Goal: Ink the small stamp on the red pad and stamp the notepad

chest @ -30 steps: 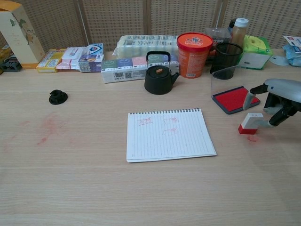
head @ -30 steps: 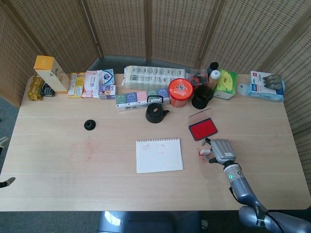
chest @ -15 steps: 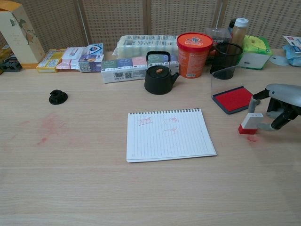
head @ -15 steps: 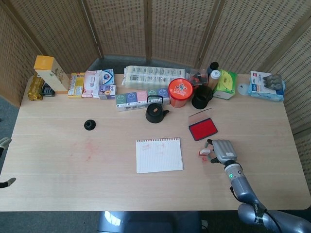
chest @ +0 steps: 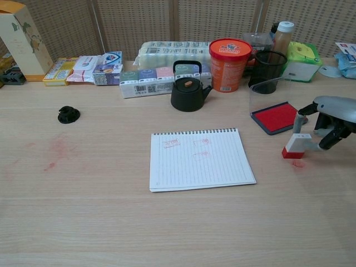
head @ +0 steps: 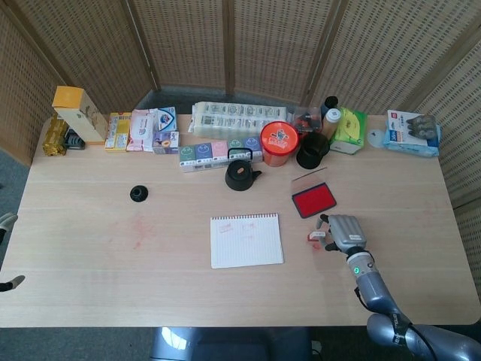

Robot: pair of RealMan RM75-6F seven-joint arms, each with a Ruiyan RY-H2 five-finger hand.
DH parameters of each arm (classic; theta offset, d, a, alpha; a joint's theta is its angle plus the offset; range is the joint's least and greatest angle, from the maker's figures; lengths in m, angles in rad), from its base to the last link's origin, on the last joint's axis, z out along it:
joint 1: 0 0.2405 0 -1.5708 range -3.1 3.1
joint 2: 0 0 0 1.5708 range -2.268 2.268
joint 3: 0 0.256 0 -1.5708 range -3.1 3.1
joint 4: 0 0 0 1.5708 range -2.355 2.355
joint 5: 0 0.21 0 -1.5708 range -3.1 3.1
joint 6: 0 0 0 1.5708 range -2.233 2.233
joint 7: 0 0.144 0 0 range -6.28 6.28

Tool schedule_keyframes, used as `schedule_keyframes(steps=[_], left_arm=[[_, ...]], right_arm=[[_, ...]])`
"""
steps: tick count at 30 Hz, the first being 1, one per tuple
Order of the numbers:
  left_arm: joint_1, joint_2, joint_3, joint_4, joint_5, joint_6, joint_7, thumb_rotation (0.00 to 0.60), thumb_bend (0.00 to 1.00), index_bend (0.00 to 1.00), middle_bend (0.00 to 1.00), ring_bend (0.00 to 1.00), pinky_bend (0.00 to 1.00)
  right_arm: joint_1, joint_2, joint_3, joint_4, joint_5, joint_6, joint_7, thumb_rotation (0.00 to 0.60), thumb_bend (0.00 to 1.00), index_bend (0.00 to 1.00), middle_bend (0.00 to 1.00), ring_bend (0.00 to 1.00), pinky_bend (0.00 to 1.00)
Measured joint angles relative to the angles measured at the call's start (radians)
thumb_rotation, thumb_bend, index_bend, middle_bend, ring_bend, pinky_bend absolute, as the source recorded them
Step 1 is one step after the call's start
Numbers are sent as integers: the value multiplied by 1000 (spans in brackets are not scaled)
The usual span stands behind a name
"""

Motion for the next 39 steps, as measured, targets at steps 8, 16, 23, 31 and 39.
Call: schedule_keyframes(steps=[8,16,23,31,39], left_arm=[[1,1,1,0,2,2,-1,600,0,0,0,0,101],[1,2,1,1,4,2,-6,600,0,0,0,0,101],[2,3,2,2,6,4,-9,600,0,0,0,0,101],[3,2,2,4,8,7,-10,600,0,0,0,0,101],[3,2,2,3,7,8,-10,600,0,0,0,0,101]], right_arm=[[9,4,1,-27,24,13,-35,600,398,441,984,1000,1000],[18,-3,-2,-34,50,17,-59,600,398,465,984,1000,1000],[23,-4,-3,-42,72,22,-75,600,405,493,984,1000,1000],[29,-6,-3,-48,91,22,-82,600,425,531,984,1000,1000],[36,-6,-5,-54,107,22,-93,600,485,606,986,1000,1000]])
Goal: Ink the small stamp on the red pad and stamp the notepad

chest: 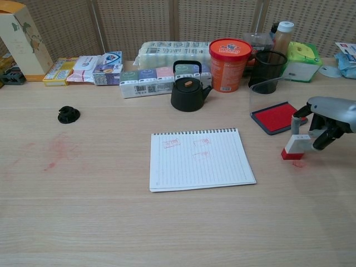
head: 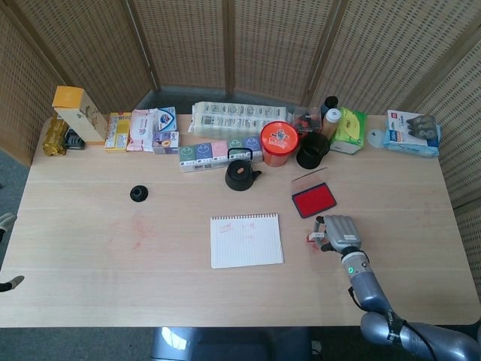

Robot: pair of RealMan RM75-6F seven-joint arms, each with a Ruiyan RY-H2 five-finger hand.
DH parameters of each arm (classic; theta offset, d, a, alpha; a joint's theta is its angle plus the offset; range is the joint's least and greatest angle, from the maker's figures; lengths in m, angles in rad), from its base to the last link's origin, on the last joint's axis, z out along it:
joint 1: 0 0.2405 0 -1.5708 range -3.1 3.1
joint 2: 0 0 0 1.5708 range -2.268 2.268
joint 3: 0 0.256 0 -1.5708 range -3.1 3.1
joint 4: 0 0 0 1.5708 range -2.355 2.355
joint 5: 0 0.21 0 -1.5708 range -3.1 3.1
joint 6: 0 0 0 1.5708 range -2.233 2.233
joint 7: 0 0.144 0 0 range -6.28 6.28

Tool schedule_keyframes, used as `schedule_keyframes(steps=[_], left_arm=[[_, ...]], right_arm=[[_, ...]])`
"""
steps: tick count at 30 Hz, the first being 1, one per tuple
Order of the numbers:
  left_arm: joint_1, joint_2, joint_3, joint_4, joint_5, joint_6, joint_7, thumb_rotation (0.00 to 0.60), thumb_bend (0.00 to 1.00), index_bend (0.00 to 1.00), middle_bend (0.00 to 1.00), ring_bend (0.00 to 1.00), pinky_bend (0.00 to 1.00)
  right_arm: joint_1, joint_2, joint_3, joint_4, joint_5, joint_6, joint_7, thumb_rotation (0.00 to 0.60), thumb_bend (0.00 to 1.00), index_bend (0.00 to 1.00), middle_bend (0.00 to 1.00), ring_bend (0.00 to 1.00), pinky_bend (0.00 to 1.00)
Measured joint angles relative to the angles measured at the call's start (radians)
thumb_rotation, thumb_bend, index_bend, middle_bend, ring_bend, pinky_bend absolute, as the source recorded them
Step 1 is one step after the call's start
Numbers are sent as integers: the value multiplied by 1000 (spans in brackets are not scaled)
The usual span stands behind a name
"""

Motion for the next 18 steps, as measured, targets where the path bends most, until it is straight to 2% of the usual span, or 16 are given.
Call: schedule_keyframes(steps=[10,18], left_arm=[[0,1,0,0,0,0,-2,600,0,0,0,0,101],[-1,2,1,0,3,-2,-5,600,0,0,0,0,101]], right_arm=[[5,5,3,-24,5,16,-9,600,519,633,987,1000,1000],[10,46,11,-128,7,49,-38,600,532,637,987,1000,1000]])
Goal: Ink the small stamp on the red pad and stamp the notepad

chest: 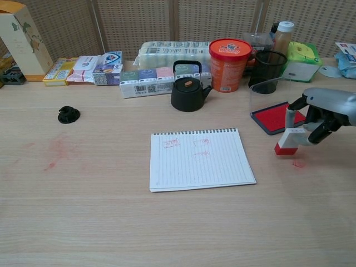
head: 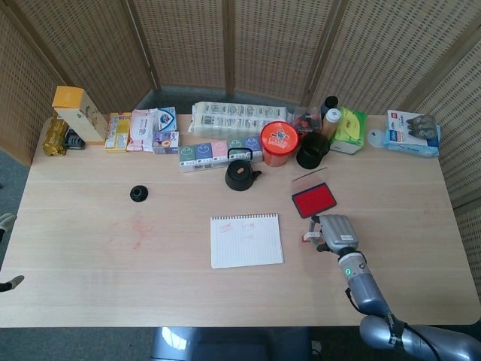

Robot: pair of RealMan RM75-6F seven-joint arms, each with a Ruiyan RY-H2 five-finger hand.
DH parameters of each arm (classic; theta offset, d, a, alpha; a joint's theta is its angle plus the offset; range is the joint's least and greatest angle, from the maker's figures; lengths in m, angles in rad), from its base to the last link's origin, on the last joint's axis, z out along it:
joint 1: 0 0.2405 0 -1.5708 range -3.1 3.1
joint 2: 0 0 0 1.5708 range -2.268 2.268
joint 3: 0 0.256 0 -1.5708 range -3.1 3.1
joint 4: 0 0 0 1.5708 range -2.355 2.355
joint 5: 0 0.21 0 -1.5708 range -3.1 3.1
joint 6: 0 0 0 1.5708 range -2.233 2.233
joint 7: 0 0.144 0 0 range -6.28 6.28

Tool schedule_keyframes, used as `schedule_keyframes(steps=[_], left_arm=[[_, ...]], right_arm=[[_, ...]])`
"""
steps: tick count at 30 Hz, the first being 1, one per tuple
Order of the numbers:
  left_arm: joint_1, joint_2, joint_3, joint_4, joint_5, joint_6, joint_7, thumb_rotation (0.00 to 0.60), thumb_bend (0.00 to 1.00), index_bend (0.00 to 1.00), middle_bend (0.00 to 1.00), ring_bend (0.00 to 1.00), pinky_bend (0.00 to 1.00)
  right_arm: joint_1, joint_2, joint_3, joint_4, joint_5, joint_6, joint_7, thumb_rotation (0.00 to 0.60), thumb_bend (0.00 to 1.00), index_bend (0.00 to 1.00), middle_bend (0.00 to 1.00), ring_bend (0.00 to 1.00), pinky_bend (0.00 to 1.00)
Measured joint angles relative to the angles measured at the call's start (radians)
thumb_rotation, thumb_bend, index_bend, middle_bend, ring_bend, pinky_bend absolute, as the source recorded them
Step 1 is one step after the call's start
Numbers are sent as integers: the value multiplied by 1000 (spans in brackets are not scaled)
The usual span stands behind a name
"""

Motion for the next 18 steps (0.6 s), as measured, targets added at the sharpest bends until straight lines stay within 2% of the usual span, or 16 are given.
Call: schedule_keyframes(steps=[11,14,18], left_arm=[[1,0,4,0,7,0,2,600,0,0,0,0,101],[-1,-1,5,1,8,-4,3,600,0,0,0,0,101],[-1,-1,6,2,7,-5,2,600,0,0,0,0,101]], right_arm=[[70,6,37,-117,-6,24,-81,600,536,639,989,1000,1000],[113,-17,56,-102,10,23,-119,600,545,644,992,1000,1000],[159,-46,75,-26,43,11,-158,600,572,646,993,1000,1000]])
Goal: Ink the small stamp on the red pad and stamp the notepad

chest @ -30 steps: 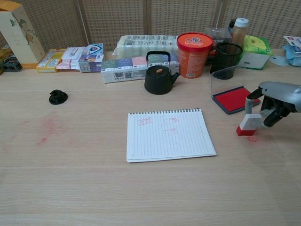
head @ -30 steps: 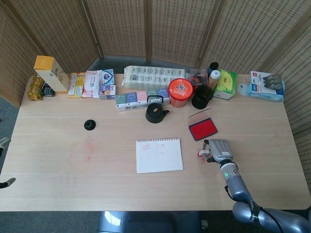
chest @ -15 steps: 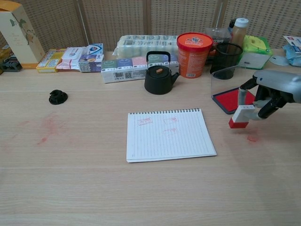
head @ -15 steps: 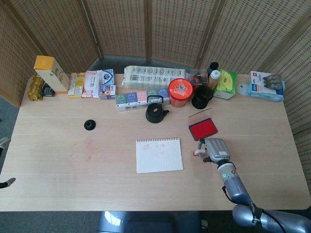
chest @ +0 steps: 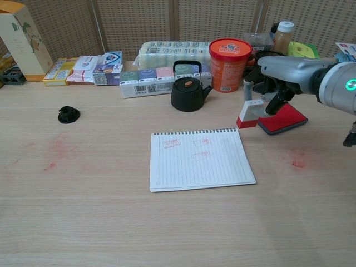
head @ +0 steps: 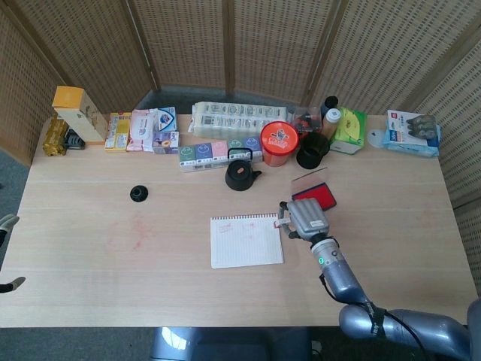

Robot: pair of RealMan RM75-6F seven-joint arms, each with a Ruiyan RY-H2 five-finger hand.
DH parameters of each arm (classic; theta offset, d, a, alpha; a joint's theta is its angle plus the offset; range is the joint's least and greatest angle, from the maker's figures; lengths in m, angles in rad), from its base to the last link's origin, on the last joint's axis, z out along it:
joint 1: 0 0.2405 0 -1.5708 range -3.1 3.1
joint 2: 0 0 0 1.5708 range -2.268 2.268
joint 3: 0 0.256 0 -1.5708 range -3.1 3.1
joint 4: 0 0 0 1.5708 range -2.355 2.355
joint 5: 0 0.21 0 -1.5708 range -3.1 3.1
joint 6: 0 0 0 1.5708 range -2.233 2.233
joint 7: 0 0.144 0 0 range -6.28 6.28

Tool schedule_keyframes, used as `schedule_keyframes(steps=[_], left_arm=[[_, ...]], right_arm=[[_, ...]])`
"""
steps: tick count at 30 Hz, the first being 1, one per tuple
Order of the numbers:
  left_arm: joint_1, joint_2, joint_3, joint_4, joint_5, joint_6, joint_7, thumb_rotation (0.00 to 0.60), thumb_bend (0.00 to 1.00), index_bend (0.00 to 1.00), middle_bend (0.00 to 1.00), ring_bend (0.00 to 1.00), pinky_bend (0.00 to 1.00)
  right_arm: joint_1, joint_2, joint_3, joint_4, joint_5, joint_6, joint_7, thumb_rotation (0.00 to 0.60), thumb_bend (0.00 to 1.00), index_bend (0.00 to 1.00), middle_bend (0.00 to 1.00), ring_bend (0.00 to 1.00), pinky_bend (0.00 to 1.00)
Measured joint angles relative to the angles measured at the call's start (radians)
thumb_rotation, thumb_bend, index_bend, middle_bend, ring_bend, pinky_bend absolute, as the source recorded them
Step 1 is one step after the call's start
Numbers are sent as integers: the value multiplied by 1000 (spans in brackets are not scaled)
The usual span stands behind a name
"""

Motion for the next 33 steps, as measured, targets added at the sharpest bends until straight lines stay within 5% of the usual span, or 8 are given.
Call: schedule_keyframes(steps=[33], left_arm=[[-9,-2,-4,-5,-24,-24,8,600,0,0,0,0,101]], right_arm=[[48,-99,20,485,141,-133,109,600,577,651,994,1000,1000]])
